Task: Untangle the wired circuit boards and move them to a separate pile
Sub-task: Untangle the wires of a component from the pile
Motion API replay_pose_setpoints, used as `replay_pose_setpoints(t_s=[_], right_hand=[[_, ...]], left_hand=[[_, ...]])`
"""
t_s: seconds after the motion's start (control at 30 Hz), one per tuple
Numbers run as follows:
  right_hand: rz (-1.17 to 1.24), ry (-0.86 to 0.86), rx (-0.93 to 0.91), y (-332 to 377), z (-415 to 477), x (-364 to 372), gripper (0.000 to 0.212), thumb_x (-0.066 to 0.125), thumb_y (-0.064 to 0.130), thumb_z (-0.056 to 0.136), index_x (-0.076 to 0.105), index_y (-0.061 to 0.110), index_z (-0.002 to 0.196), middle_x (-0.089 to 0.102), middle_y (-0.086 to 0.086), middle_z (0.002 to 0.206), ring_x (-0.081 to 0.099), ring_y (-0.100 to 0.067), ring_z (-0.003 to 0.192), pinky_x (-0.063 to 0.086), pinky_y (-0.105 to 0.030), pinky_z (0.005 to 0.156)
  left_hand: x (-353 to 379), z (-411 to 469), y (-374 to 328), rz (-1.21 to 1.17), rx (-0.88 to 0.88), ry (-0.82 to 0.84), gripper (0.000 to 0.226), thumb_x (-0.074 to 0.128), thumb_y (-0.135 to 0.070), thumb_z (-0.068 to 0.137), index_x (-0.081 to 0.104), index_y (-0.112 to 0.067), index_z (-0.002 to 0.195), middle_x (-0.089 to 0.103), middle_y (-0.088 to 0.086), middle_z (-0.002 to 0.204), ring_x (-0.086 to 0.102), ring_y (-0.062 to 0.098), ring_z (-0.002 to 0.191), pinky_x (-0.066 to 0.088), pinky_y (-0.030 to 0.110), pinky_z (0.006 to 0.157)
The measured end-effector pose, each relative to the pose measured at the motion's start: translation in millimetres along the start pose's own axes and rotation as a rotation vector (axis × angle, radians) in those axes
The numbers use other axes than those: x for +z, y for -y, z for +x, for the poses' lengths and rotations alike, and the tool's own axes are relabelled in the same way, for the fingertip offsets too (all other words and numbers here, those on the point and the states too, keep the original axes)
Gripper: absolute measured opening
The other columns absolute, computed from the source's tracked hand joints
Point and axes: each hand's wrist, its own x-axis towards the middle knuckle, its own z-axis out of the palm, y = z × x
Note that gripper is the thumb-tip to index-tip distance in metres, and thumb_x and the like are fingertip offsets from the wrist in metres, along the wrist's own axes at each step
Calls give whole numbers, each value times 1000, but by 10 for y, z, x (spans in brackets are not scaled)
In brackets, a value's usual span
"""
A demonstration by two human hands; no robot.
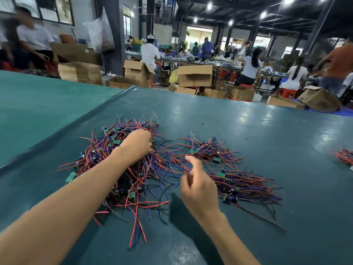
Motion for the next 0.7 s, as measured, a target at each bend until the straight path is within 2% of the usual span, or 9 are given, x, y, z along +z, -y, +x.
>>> replay_pose_setpoints(t_s=[0.07,0.13,0.23,0.33,0.4,0.53,0.6,0.7], right_hand=[[-136,143,-47,-52,-127,119,45,56,18,93,54,23,138,73,1,99,68,-21,78,44,-29,61],[-199,221,-35,-96,-143,153,42,53,21,94,57,20,136,73,-2,110,72,-24,84,51,-32,63],[-172,214,-25,-106,-148,142,36,55,17,93,63,17,128,75,-2,106,72,-23,81,52,-33,61],[-154,197,-33,-84,-159,111,31,58,14,91,68,16,120,75,1,102,71,-20,79,52,-31,58],[-134,185,-36,-75,-149,95,27,60,11,90,70,15,115,75,1,101,71,-19,78,55,-31,57],[-105,143,-52,-62,-146,88,23,67,5,86,72,14,106,76,1,94,71,-19,70,56,-32,52],[-108,143,-42,-62,-149,86,23,67,6,86,72,15,106,76,2,94,71,-20,72,56,-33,54],[-102,126,-57,-71,-155,89,22,67,7,87,72,15,107,76,4,96,71,-20,75,57,-34,57]], left_hand=[[105,-48,75,41,42,120,37,58,-32,100,64,-4,125,60,17,128,58,34,119,48,44,102],[206,-89,126,10,63,152,43,57,-36,101,60,-8,134,53,13,132,55,32,122,45,44,107],[252,-120,148,-89,59,101,39,62,-33,99,64,-11,131,57,14,126,53,30,120,42,37,103],[223,-114,142,-183,27,50,31,72,-33,91,72,-14,117,65,11,116,60,28,110,49,38,98],[153,-98,131,-311,-10,-15,27,77,-33,86,76,-15,107,72,7,106,66,23,100,52,32,89],[-118,-77,73,-541,-37,-179,20,79,-30,84,78,-18,100,73,0,90,63,11,79,44,20,74],[-264,-62,30,-679,-51,-239,17,78,-30,86,77,-17,98,72,0,83,61,9,69,46,20,71],[-493,-74,-37,-982,-42,-225,19,75,-19,90,74,-6,104,72,9,78,59,15,62,51,27,64]])
